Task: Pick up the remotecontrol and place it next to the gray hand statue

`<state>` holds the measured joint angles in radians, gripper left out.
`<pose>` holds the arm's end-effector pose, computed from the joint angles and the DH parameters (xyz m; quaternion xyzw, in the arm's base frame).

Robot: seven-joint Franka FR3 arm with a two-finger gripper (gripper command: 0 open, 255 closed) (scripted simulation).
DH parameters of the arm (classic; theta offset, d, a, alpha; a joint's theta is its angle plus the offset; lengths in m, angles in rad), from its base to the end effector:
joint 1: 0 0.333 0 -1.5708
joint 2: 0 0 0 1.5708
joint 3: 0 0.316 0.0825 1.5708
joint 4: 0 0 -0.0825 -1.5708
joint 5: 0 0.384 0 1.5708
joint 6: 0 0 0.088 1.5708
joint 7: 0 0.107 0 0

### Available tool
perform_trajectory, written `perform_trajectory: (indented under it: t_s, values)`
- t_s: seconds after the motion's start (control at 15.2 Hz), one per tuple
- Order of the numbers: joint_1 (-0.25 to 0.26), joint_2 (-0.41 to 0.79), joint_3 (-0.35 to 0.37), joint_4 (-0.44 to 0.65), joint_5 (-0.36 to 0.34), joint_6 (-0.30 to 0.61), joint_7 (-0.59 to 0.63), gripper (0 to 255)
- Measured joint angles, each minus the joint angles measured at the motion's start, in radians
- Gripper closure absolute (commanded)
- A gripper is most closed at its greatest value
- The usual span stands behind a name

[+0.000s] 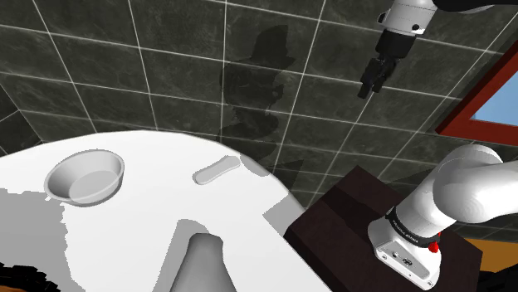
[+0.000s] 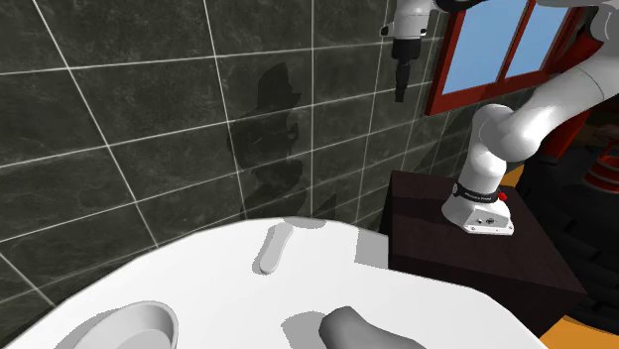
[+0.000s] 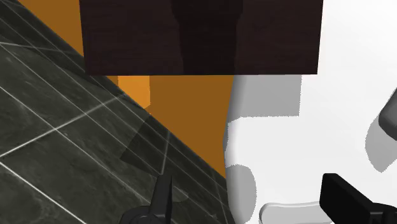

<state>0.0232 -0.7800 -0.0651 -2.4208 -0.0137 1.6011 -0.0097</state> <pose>0.3088 -0.0190 0.5601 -0.9996 0.0059 0.0201 0.0164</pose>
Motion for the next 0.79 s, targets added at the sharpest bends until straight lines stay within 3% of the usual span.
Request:
perform_trajectory:
  t_s: [0.26,0.79]
  values:
    - [0.022,0.060,-0.013,-0.005,-0.009,0.065,-0.056,0]
    - [0.099,0.317,-0.059,-0.002,-0.026,0.325,-0.276,0]
